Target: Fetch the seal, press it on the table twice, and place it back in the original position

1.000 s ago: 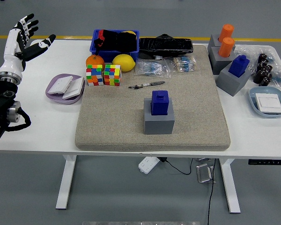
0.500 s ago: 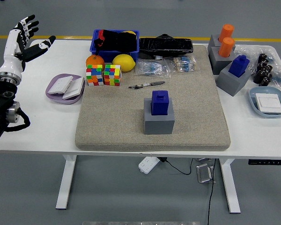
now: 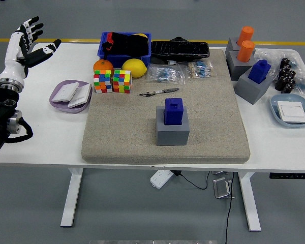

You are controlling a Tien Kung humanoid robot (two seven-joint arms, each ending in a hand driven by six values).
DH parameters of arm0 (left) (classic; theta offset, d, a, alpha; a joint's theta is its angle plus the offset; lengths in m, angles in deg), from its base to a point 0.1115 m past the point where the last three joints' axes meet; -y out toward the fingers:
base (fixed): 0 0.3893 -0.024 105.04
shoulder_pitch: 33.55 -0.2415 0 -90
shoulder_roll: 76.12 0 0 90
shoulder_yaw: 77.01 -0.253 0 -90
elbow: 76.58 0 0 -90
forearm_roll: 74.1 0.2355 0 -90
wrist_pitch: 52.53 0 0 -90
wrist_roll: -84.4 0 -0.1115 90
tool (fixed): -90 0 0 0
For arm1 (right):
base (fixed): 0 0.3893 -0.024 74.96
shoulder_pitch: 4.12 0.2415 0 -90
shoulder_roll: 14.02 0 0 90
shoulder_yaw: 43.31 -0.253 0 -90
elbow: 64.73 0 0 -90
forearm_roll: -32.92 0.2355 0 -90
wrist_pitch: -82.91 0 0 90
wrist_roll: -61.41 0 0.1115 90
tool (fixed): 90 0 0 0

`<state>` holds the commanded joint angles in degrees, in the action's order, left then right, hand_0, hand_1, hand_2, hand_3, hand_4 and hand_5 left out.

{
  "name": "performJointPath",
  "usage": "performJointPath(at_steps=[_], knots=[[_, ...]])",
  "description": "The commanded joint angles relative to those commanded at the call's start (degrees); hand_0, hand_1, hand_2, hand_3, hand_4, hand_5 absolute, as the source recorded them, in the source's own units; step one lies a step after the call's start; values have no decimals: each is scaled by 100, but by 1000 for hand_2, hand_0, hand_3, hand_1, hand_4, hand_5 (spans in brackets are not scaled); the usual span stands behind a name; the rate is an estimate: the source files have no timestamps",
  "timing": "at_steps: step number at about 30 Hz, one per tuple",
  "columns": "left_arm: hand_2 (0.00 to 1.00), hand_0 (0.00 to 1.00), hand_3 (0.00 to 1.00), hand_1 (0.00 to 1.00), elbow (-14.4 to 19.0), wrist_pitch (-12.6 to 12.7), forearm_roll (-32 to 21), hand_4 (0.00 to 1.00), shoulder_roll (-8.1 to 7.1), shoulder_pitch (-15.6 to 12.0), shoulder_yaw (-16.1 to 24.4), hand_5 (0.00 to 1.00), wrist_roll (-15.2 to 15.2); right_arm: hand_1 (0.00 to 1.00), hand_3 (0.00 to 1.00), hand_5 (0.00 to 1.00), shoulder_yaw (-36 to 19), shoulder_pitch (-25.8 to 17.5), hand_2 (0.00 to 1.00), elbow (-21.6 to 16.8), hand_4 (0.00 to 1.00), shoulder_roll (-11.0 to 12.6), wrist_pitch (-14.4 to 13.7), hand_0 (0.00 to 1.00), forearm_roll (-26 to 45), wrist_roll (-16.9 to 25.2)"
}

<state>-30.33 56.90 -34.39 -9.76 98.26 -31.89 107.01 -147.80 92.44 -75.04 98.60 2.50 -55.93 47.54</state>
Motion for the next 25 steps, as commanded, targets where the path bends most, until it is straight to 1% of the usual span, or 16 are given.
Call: performJointPath(at_steps=[11,20,25], knots=[[862,908,889,861,6,9,9,844,2,-12,56,155,3,746,743,534,-50,-15,733,0,840,-17,-4,884,1,-17],[860,907,887,860,61,26,40,841,-54,8,136,153,7,746,743,535,-39,37,733,0,840,15,0,884,4,7],[860,907,887,860,57,25,39,840,-61,10,126,153,4,746,743,534,0,49,733,0,840,26,-2,884,9,-1]])
